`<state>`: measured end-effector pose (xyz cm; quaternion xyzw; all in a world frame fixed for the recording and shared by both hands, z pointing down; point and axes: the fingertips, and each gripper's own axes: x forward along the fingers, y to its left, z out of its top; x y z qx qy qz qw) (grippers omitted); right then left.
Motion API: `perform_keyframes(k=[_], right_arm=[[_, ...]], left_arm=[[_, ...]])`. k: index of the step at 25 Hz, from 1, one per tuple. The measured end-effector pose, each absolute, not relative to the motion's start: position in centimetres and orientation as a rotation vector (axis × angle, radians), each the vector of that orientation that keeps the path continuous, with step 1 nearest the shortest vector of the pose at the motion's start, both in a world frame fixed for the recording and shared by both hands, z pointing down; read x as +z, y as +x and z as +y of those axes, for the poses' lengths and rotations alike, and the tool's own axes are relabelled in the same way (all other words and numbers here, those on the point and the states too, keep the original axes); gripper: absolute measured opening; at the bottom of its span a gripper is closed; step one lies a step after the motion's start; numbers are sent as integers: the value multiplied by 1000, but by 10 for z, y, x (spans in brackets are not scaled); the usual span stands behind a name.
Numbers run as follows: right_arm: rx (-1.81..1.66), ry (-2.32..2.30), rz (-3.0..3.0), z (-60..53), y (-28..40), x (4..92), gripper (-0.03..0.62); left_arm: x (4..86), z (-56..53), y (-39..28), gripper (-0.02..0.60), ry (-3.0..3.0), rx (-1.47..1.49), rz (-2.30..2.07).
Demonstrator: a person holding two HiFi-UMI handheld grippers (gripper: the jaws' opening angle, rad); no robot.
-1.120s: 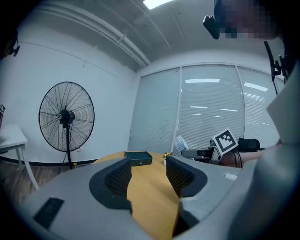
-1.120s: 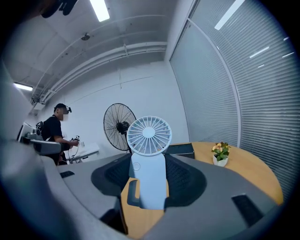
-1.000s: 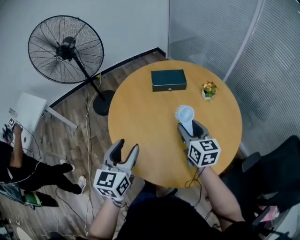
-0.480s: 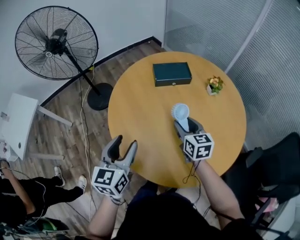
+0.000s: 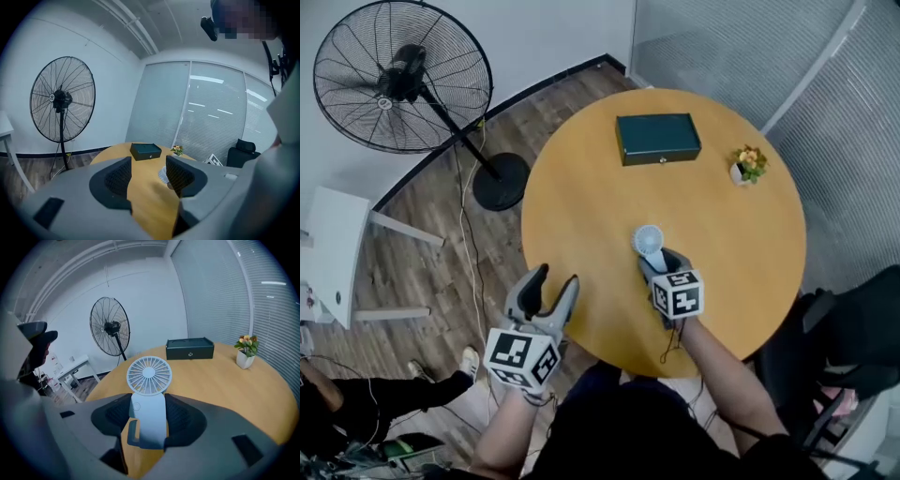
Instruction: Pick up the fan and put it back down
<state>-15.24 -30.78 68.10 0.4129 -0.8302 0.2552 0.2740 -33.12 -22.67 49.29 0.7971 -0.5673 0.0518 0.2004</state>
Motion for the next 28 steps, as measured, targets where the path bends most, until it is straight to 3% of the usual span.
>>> perform_keyframes(k=[11, 23, 28], right_arm=[[651, 970, -2074, -292, -168, 757, 221], [604, 897, -2011, -282, -175, 774, 224], [612, 876, -2035, -280, -172, 767, 270]], left_arm=[[518, -243, -345, 229, 2187, 181, -1555], [522, -248, -339, 229, 2180, 186, -1556], [518, -244, -334, 229, 2173, 191, -1564]])
